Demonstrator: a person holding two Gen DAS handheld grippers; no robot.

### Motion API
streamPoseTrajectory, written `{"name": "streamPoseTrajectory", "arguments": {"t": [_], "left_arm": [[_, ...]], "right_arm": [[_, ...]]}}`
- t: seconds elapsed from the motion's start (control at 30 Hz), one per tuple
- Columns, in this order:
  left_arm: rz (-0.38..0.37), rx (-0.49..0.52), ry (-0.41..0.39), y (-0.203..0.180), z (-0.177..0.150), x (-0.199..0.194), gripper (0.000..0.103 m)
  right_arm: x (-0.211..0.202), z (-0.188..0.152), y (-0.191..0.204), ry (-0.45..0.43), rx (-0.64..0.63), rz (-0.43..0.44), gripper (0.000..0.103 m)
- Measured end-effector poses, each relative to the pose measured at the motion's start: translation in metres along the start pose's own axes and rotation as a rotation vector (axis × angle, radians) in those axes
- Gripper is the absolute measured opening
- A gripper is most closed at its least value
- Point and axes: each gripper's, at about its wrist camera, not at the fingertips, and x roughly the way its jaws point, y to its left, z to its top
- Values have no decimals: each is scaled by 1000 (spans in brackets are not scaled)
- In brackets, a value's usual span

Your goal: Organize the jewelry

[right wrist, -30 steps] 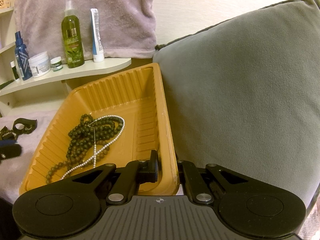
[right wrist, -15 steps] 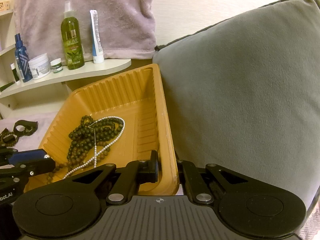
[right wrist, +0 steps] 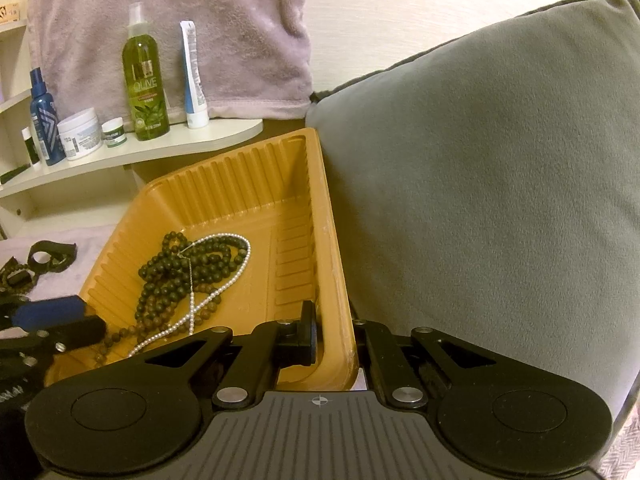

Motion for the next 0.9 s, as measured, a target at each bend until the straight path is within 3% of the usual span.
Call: {"name": "streamPoseTrajectory", "arguments": {"t": [0.2,0.5,0.67,0.9], "left_arm": [[88,-41,-33,24,-7,-22,23],[357,-125,-57,94,-34,-63,25],[468,-194,-36,134,-50,-77,27],[559,-241,-6,172,-66,-80,28]], "right_arm": [[0,0,0,-1,1,0,5],[1,0,0,1,-3,-1,5],[1,-1,0,2,-6,-4,5],[1,-1,1,5,-13,-7,5]]}}
